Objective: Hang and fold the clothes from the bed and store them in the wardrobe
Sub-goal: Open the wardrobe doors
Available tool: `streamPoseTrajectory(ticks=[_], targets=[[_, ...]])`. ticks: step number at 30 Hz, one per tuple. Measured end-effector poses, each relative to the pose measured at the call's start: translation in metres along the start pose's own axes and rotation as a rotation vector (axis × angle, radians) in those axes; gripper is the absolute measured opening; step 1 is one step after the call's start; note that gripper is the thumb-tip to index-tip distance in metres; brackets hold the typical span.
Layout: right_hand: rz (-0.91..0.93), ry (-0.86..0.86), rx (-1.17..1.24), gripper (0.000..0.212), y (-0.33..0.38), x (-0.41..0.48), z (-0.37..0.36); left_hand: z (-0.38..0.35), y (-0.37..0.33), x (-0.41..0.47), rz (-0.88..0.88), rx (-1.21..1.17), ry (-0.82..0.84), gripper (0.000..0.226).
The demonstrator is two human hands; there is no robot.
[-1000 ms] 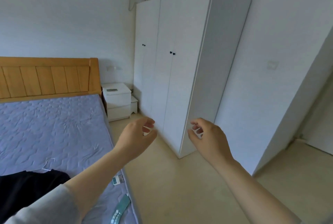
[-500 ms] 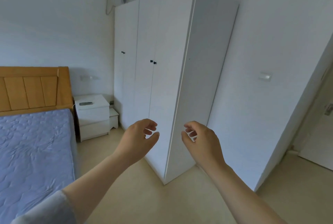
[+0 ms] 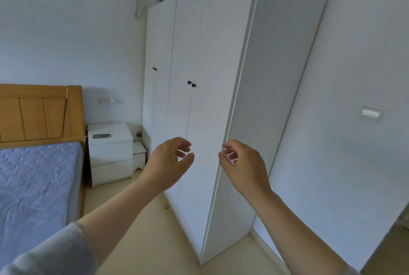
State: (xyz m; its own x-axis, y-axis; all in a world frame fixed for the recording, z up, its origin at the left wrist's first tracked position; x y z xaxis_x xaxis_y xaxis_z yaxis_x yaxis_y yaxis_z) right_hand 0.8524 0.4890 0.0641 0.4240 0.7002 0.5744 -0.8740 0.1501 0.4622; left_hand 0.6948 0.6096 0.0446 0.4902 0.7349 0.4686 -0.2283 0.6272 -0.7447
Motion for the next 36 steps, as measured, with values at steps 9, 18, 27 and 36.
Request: streamPoseTrajectory(ticks=[9,18,27,36], targets=[[0.011,-0.049,0.025,0.024,-0.022,0.150,-0.073,0.001,0.057,0.156,-0.015,-0.002,-0.033,0.016],[0.037,-0.059,0.053,0.022,-0.054,0.278,-0.153,-0.016,0.130,0.279,-0.008,0.023,-0.048,0.017],[0.061,-0.089,0.092,0.020,-0.093,0.414,-0.222,-0.026,0.189,0.419,-0.022,0.105,-0.081,0.018],[0.021,-0.109,0.051,0.021,-0.113,0.508,-0.304,-0.040,0.269,0.530,-0.043,0.072,-0.024,0.017]])
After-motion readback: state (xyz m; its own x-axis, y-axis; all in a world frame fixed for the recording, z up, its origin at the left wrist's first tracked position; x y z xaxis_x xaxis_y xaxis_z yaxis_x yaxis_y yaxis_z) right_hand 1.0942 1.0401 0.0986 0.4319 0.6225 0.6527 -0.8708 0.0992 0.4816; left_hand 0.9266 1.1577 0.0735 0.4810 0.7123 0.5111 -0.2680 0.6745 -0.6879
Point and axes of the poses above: each hand's wrist, its own x-axis towards the middle knuckle, its own z-axis out of the back of the hand, y = z × x, the point moved 5 cm from there along x, towards the middle knuckle, and after that the axes turned 1 degree about -x, right-handed, at the moved point
